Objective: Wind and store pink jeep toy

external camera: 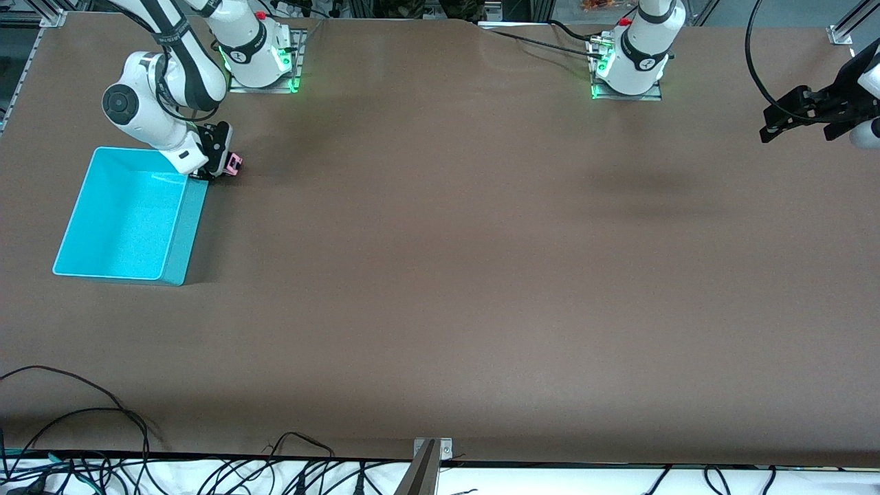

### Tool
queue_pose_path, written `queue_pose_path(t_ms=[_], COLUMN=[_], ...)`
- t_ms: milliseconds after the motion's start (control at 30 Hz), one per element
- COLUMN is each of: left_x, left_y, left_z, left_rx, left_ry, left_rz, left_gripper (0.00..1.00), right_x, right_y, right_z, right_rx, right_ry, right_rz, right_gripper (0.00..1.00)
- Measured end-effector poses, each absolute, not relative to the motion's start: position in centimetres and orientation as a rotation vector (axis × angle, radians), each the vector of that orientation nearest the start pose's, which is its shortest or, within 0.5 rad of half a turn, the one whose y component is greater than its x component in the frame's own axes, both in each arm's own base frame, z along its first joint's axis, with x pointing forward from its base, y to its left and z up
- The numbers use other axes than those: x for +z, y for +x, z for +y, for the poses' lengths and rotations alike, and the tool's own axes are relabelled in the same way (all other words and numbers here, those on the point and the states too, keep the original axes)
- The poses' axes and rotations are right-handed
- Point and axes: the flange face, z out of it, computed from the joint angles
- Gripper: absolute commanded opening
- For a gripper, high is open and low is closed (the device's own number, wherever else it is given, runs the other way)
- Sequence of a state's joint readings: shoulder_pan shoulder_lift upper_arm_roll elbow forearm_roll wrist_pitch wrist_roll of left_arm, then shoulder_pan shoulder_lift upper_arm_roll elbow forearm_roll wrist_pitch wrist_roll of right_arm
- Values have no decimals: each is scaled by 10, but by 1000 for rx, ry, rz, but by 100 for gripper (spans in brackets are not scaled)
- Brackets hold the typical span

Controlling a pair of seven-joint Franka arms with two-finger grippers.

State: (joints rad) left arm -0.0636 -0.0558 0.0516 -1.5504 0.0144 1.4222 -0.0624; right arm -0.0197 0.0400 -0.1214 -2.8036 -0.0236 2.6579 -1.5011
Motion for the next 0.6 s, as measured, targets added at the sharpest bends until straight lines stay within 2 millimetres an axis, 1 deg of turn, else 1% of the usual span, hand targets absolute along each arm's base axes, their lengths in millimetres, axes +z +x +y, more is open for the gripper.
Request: queue_pose_path(t_ms=[133, 233, 367, 500, 600], left_x=[651, 651, 651, 651, 651], left_y=[521, 521, 521, 521, 521], left_z=[-4, -4, -4, -4, -4], left_rx=[114, 114, 114, 114, 115], left_ry=[-3124, -3124, -3124, -3124, -3124], left_rz=[-81, -81, -81, -81, -81], left_gripper=[100, 100, 100, 100, 100], right_x=[182, 184, 190, 199, 212], right_y=[354, 359, 370, 384, 401], right_z=[-43, -33, -13, 6, 21], right_rx=[201, 196, 179, 173, 204], right_ry=[-2306, -2301, -2305, -2307, -2307], right_rz=[-1942, -1961, -1986, -2003, -1984], right_gripper=[0, 0, 0, 0, 0])
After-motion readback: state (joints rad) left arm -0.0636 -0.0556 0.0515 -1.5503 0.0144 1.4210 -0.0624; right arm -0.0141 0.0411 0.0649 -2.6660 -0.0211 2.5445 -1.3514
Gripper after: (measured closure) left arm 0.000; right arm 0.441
